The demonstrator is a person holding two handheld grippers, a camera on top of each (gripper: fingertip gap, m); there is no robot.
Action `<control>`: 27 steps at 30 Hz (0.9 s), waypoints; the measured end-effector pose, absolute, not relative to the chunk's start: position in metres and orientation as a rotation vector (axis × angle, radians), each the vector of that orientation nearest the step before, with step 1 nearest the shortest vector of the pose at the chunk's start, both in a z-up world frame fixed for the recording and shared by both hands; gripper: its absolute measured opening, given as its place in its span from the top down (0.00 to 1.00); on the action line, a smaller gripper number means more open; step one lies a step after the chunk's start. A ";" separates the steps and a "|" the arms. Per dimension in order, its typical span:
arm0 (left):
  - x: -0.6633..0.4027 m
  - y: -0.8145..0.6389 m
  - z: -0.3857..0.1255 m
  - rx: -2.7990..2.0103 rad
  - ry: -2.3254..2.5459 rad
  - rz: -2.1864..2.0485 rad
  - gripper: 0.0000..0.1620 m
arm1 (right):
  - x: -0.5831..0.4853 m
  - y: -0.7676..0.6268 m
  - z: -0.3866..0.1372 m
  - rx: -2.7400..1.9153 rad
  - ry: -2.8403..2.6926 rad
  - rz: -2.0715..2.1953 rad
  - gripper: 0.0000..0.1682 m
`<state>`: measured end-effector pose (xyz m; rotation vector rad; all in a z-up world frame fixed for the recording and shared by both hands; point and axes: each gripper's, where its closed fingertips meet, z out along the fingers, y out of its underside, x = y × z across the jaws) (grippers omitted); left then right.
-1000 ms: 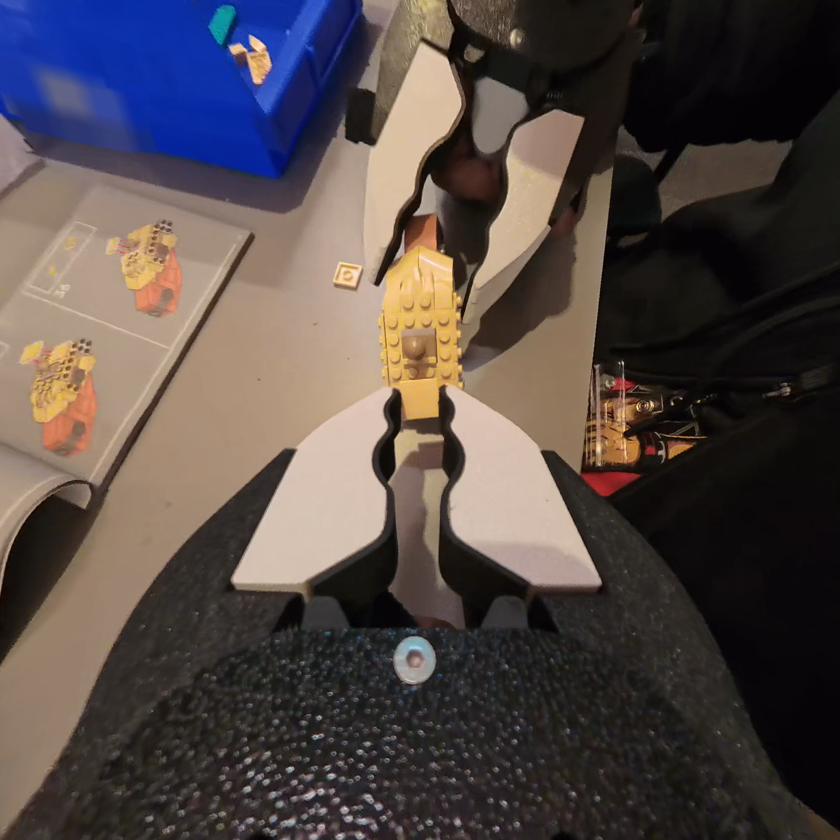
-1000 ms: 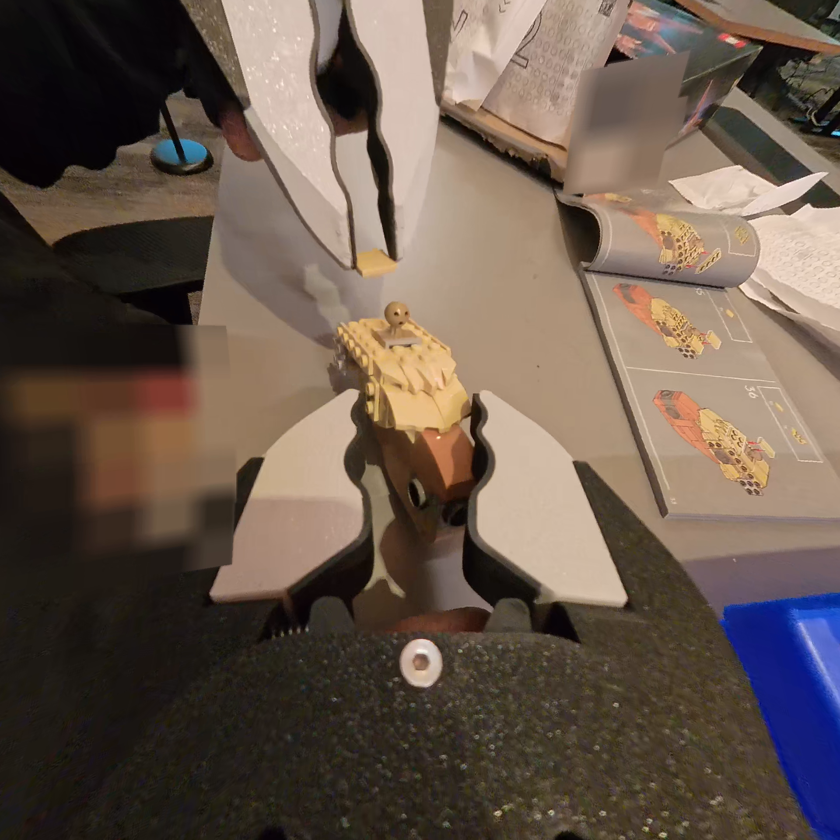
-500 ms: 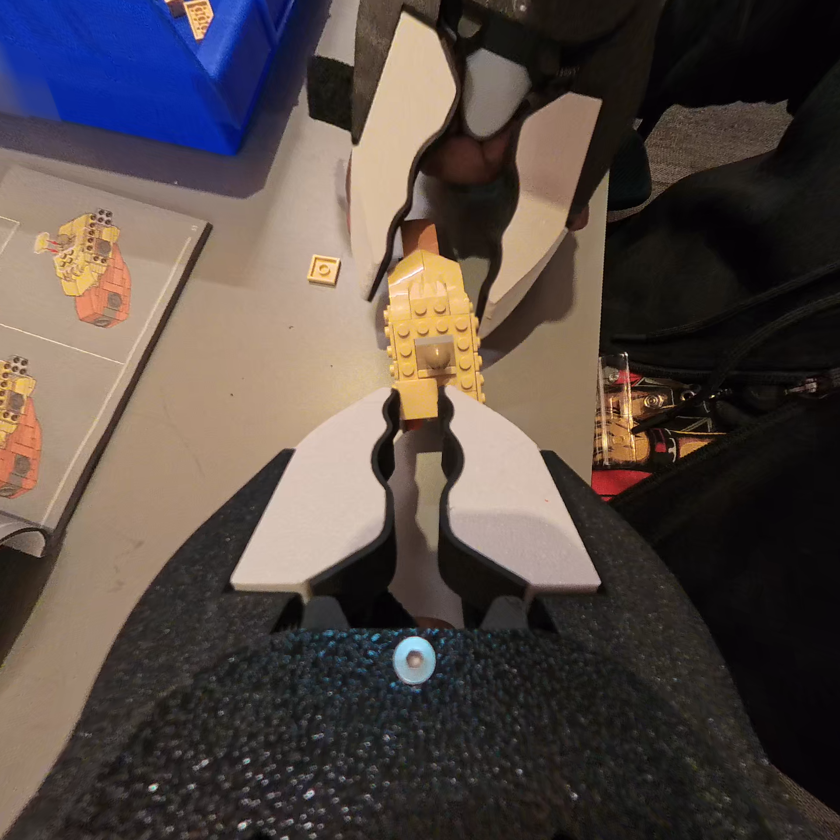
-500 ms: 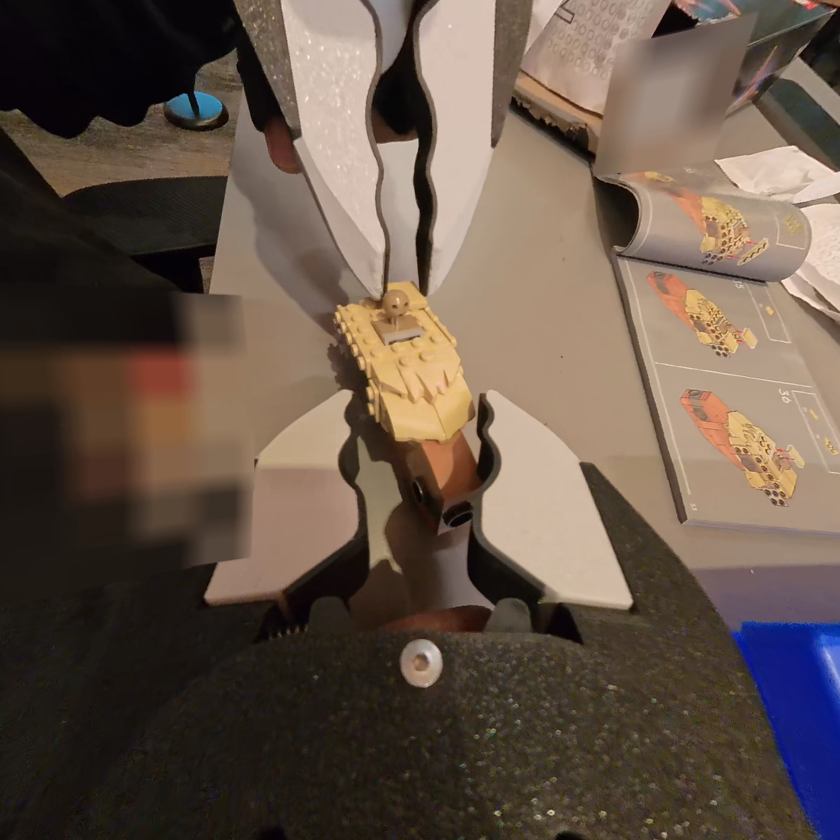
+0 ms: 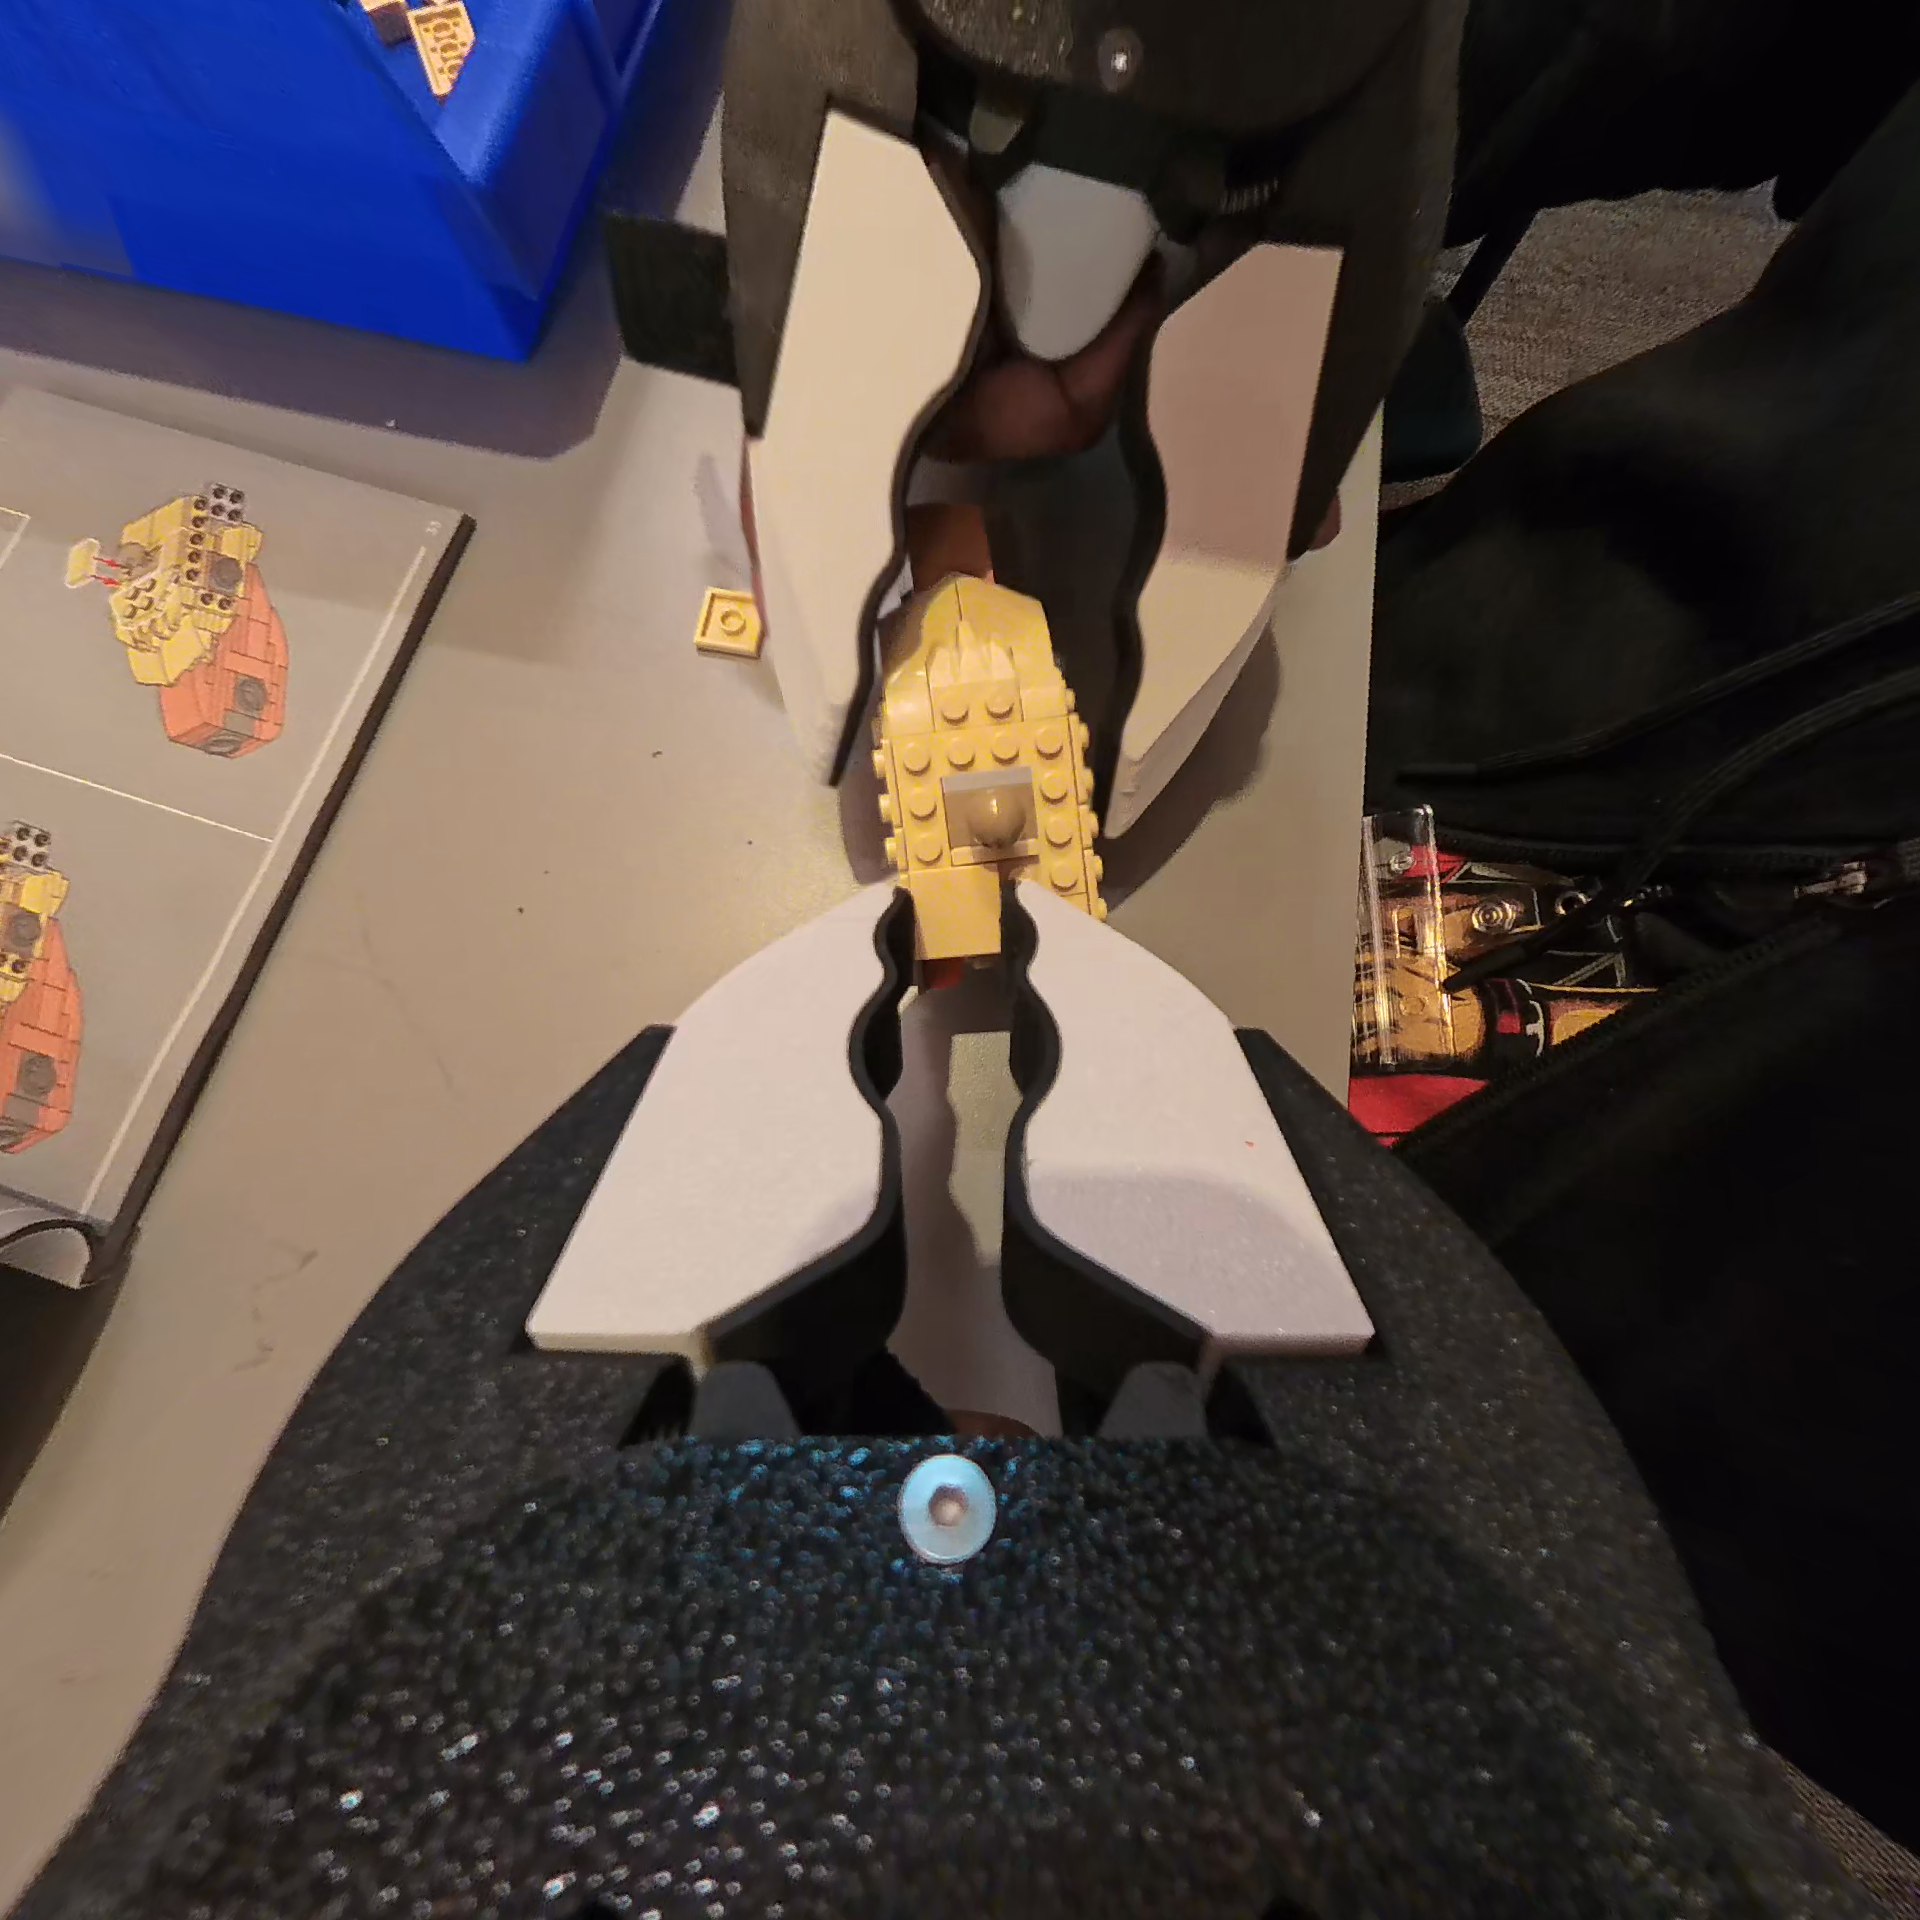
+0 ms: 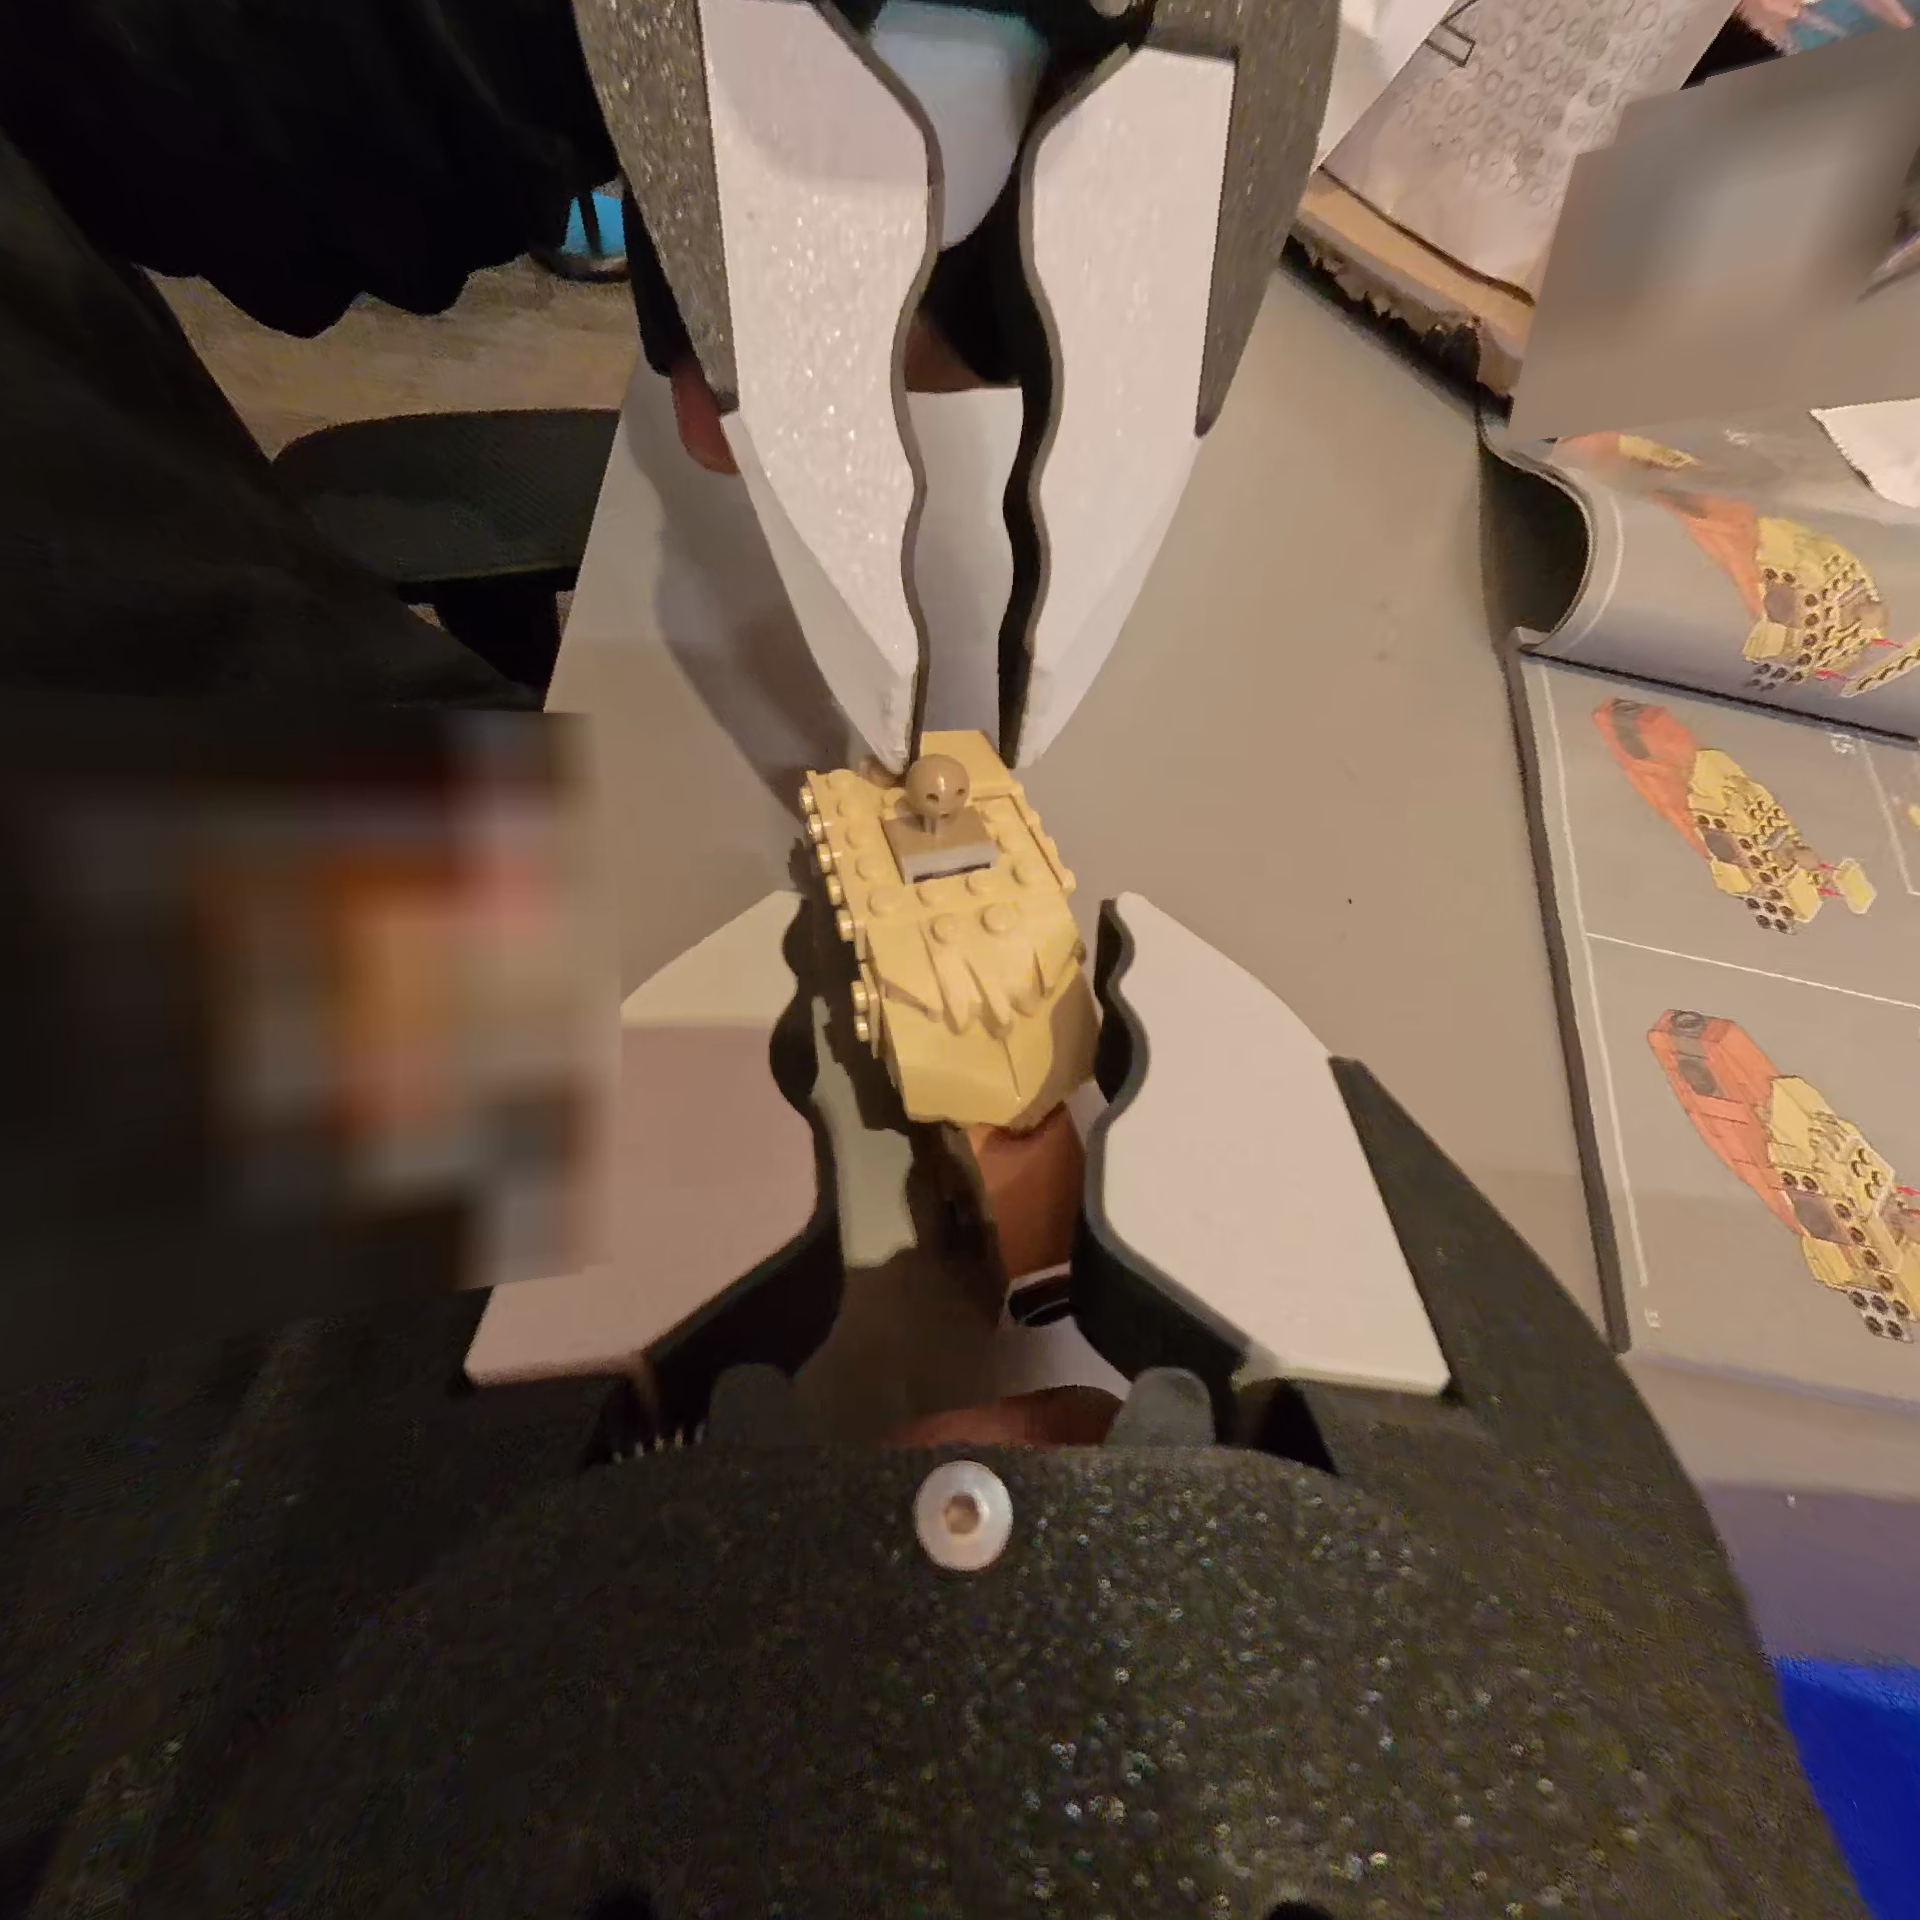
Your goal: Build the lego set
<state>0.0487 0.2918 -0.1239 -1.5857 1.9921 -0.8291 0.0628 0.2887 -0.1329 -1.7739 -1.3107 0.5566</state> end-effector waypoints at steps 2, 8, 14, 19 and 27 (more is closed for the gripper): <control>0.049 0.292 -0.124 -1.586 1.994 -0.820 0.90 | 0.062 0.290 -0.135 -1.777 -1.301 0.556 0.72; 0.050 0.294 -0.124 -1.591 1.995 -0.795 0.90 | 0.063 0.292 -0.134 -1.767 -1.261 0.555 0.73; 0.051 0.292 -0.123 -1.583 1.999 -0.792 0.90 | 0.063 0.290 -0.131 -1.743 -1.262 0.564 0.73; 0.052 0.290 -0.117 -1.562 1.986 -0.808 0.90 | 0.063 0.288 -0.125 -1.701 -1.247 0.583 0.74; 0.051 0.284 -0.105 -1.518 1.978 -0.822 0.88 | 0.061 0.284 -0.114 -1.633 -1.221 0.627 0.74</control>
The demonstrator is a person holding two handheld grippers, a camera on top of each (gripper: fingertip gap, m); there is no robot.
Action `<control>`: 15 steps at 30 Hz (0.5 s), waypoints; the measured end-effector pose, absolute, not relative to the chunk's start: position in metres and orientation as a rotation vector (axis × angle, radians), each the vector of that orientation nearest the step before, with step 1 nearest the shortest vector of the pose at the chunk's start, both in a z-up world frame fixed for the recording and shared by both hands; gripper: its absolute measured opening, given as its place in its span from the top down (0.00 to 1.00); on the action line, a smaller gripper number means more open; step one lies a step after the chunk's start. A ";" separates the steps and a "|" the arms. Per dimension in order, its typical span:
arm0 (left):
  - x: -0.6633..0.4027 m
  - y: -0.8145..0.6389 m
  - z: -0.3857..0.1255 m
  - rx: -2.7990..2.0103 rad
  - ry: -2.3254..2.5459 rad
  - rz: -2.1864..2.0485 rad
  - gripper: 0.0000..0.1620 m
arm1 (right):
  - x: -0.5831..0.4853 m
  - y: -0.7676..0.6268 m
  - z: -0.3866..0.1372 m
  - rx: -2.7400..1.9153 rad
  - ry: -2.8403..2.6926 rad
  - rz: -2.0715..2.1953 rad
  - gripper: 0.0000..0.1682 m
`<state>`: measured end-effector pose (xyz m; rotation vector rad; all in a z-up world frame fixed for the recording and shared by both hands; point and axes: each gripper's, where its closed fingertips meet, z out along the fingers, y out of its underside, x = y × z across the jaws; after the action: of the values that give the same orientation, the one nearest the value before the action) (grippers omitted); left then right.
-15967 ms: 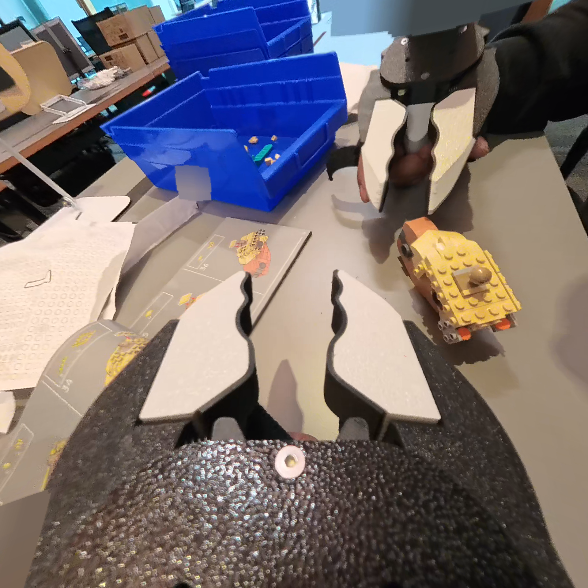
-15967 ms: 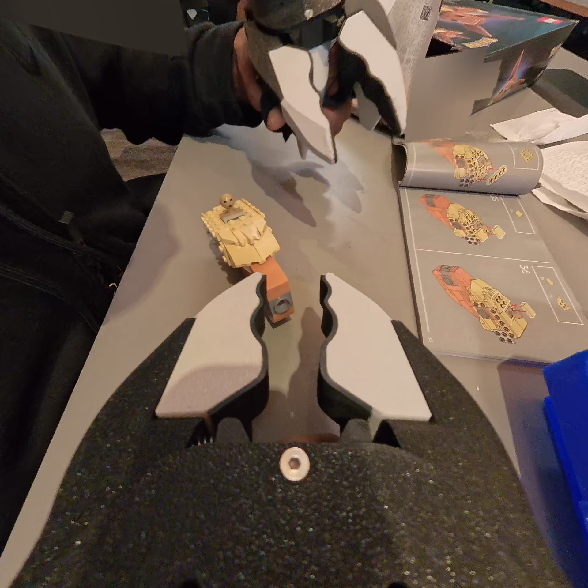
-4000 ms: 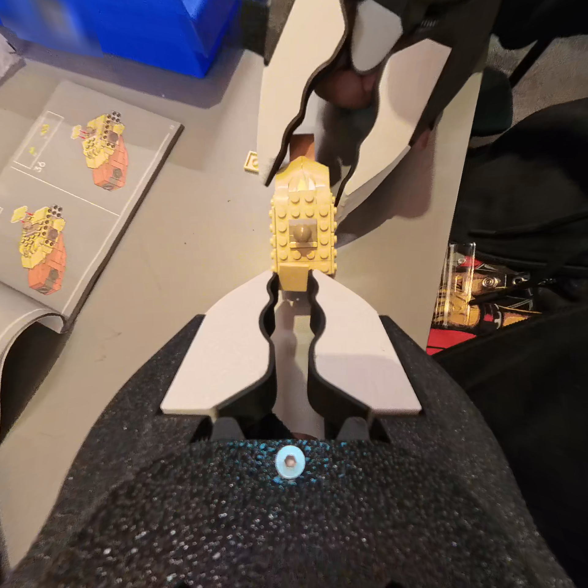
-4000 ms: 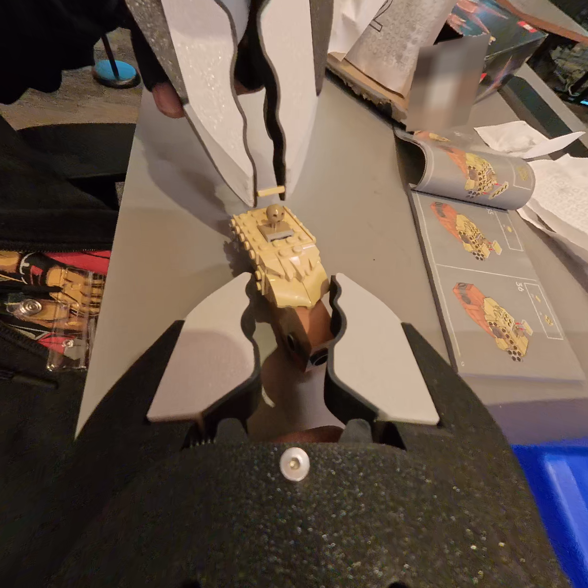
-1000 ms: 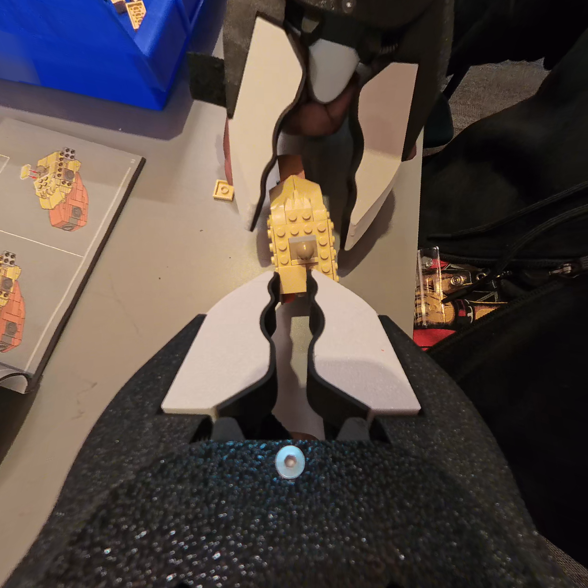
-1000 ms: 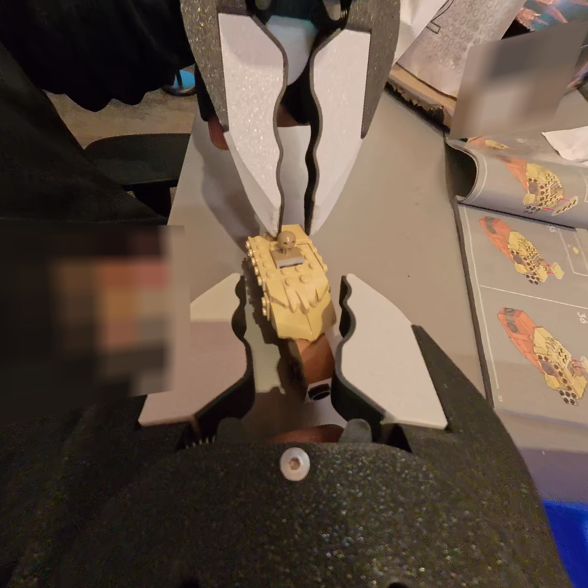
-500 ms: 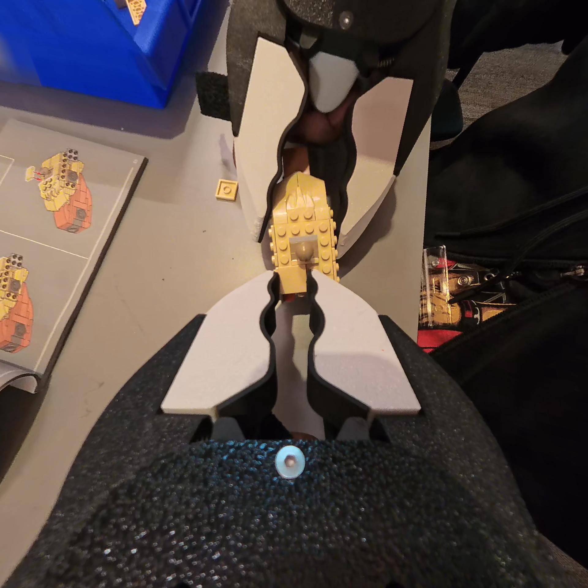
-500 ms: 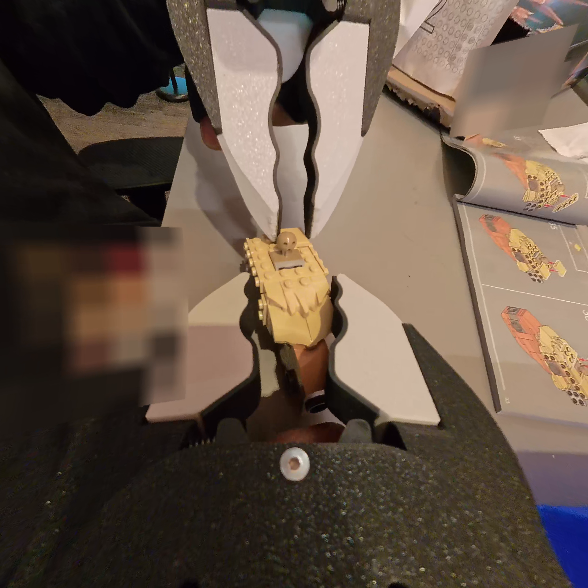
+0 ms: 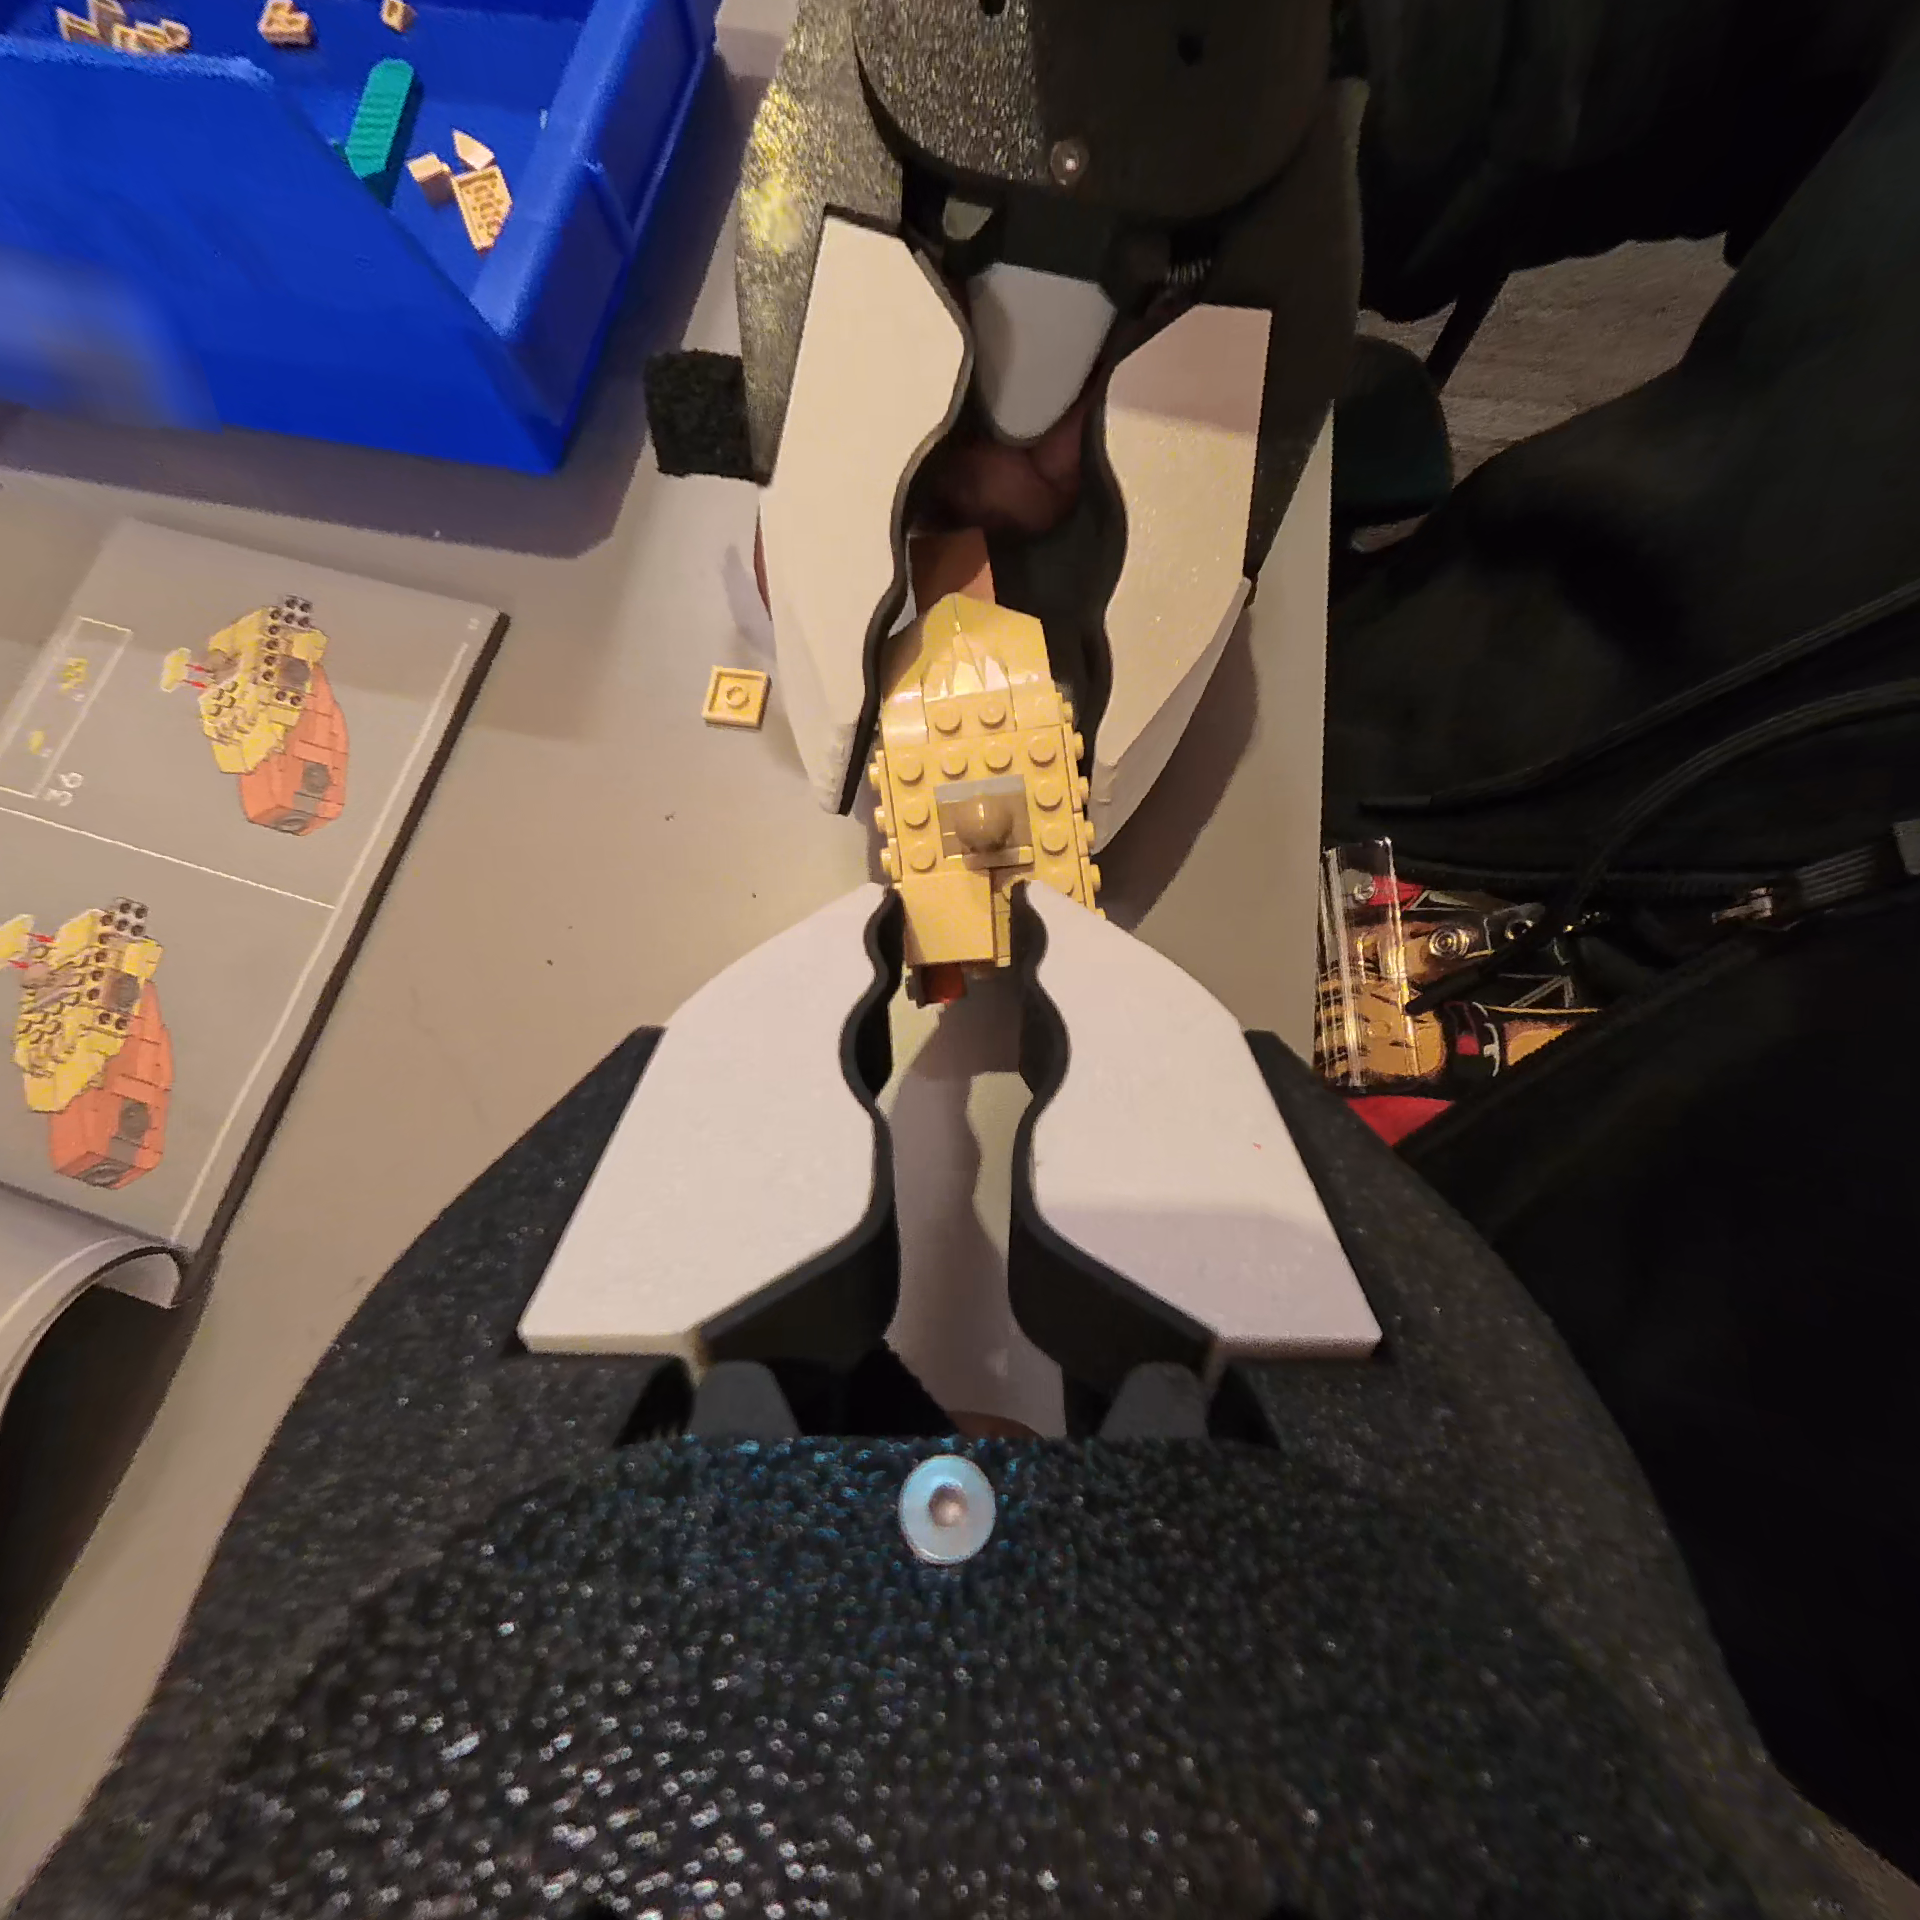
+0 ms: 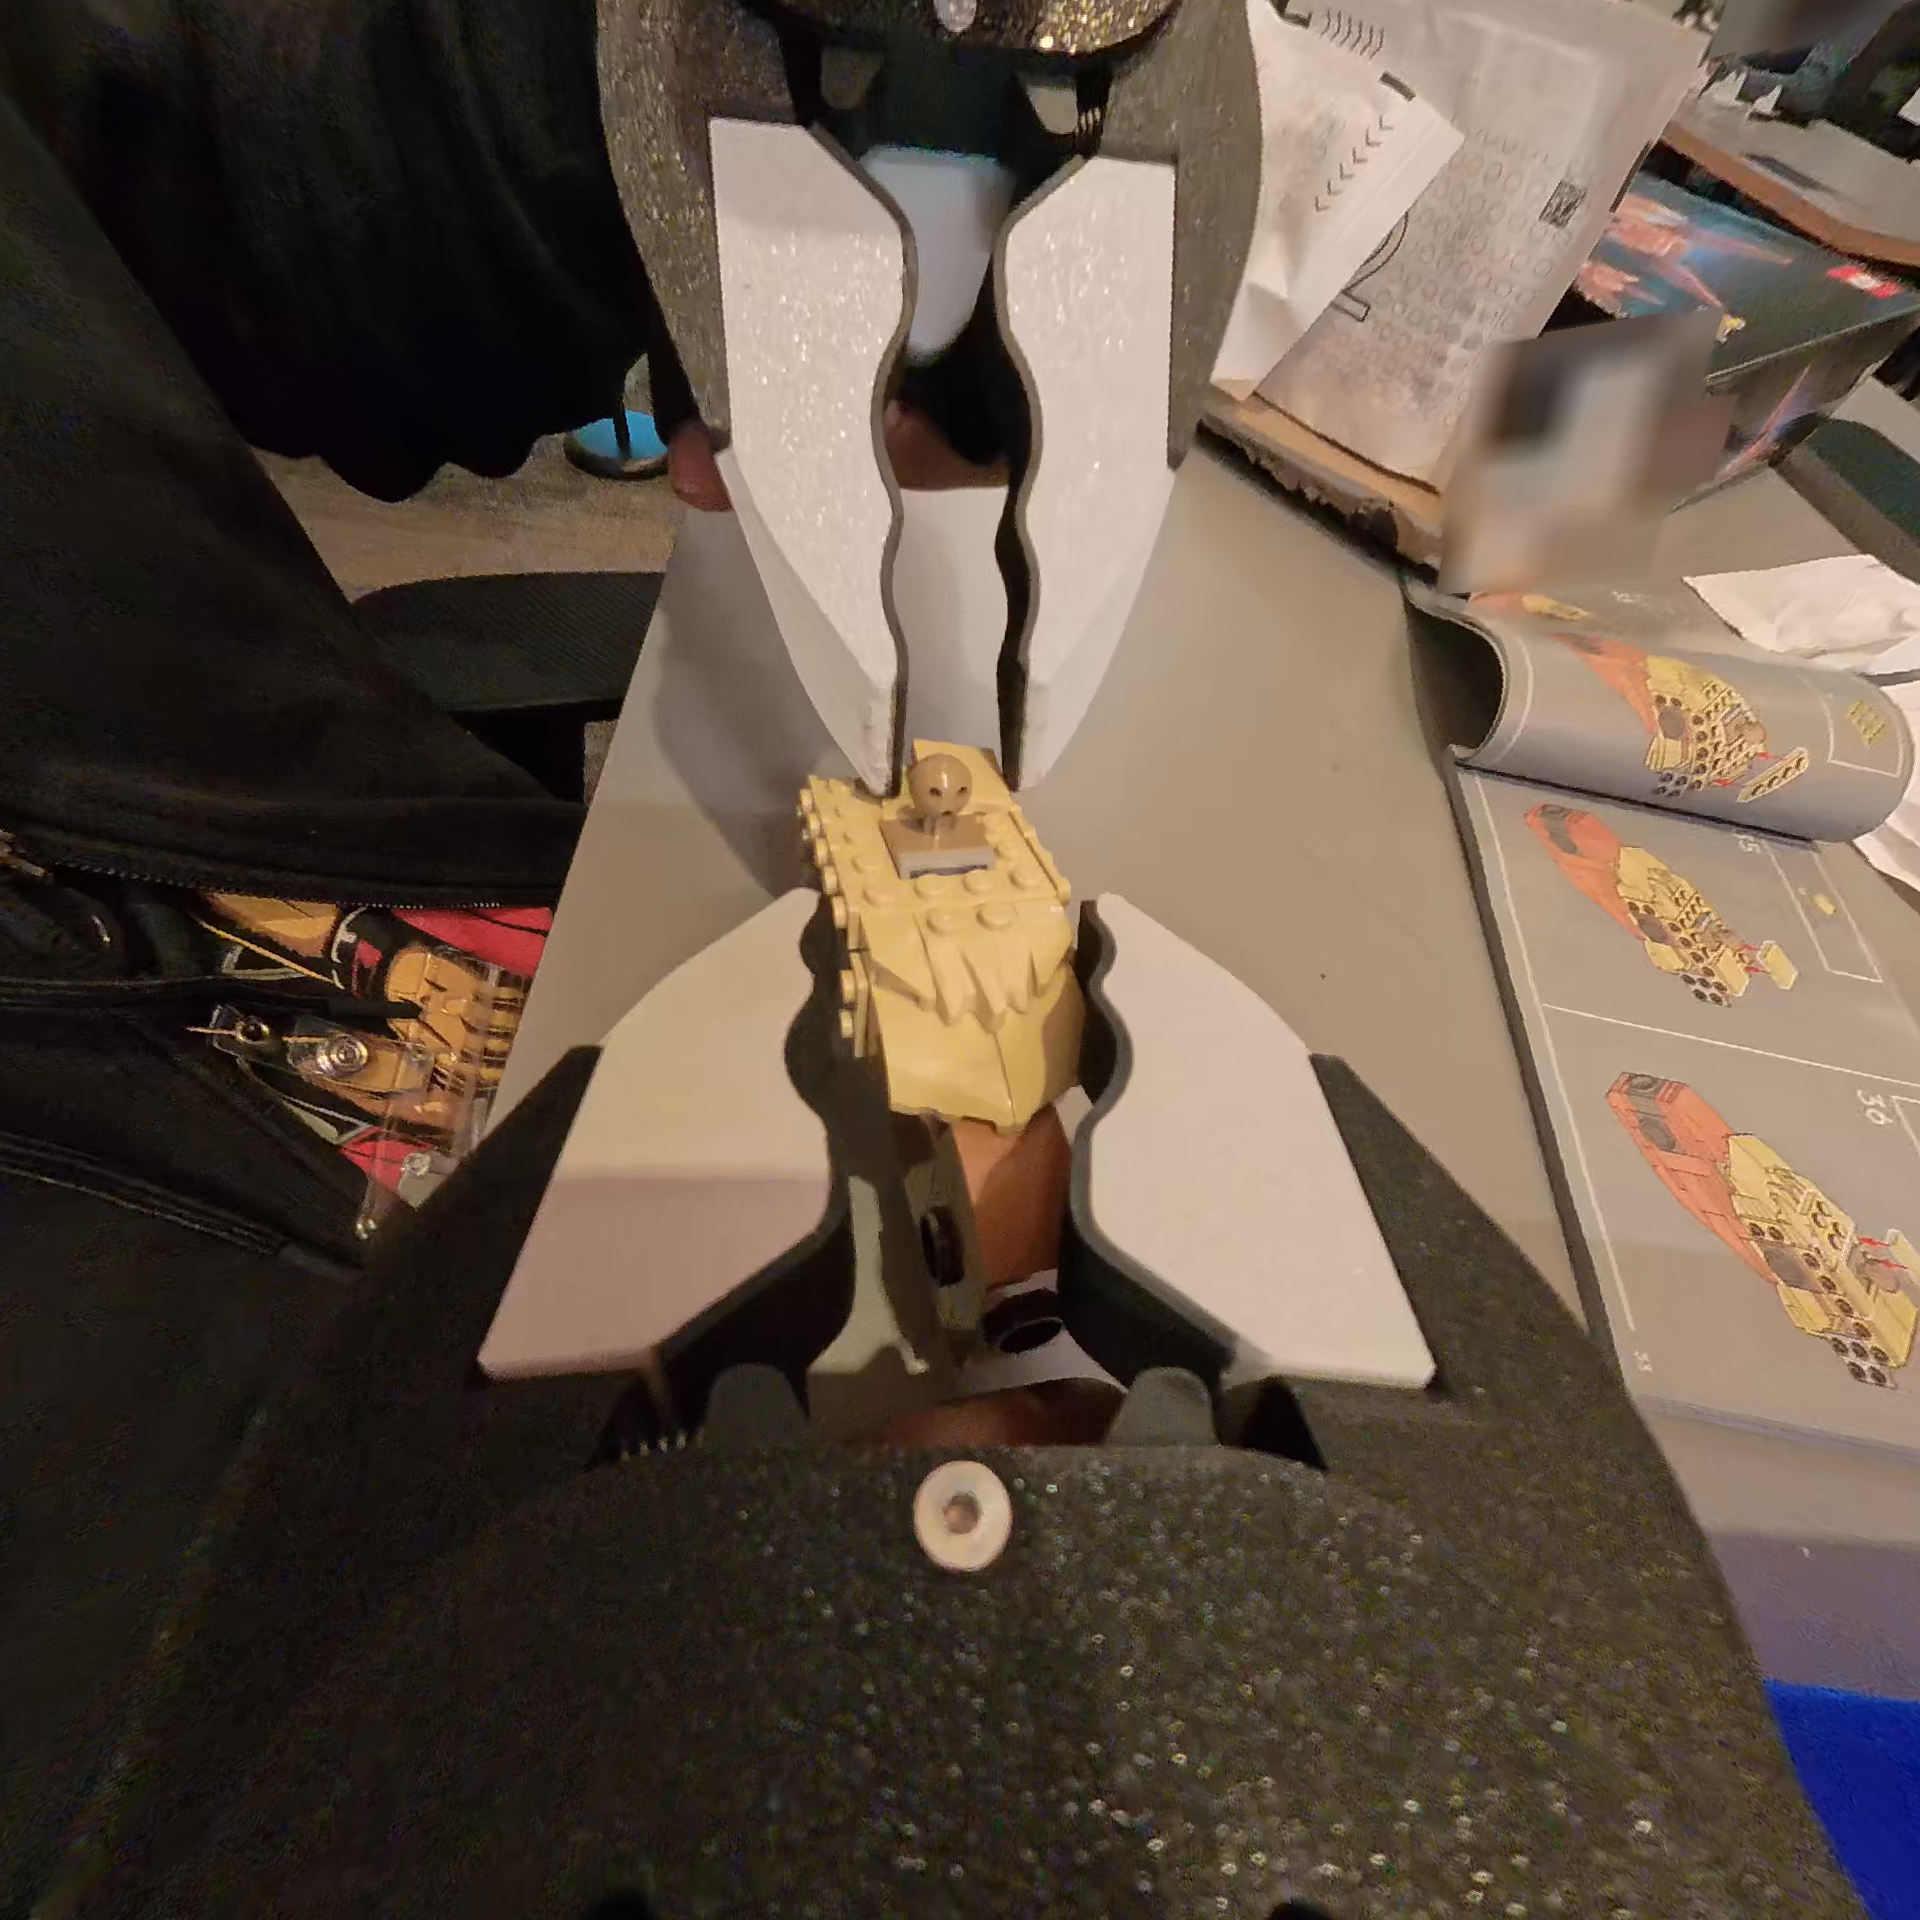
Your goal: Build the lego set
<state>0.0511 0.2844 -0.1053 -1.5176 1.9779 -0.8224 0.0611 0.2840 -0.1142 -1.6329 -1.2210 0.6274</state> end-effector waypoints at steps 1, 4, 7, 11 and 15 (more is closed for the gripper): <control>0.051 0.284 -0.103 -1.515 1.971 -0.825 0.88 | 0.061 0.284 -0.113 -1.627 -1.214 0.633 0.74; 0.052 0.283 -0.098 -1.501 1.954 -0.839 0.88 | 0.061 0.283 -0.107 -1.606 -1.192 0.658 0.74; 0.053 0.281 -0.090 -1.479 1.930 -0.869 0.87 | 0.061 0.283 -0.101 -1.578 -1.167 0.679 0.74; 0.054 0.275 -0.079 -1.437 1.910 -0.927 0.84 | 0.062 0.283 -0.094 -1.555 -1.136 0.706 0.74; 0.055 0.277 -0.073 -1.417 1.867 -0.953 0.83 | 0.064 0.283 -0.089 -1.540 -1.106 0.722 0.74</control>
<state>0.0549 0.2771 -0.0731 -1.4168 1.8670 -0.9532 0.0637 0.2835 -0.0892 -1.5396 -1.1056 0.7221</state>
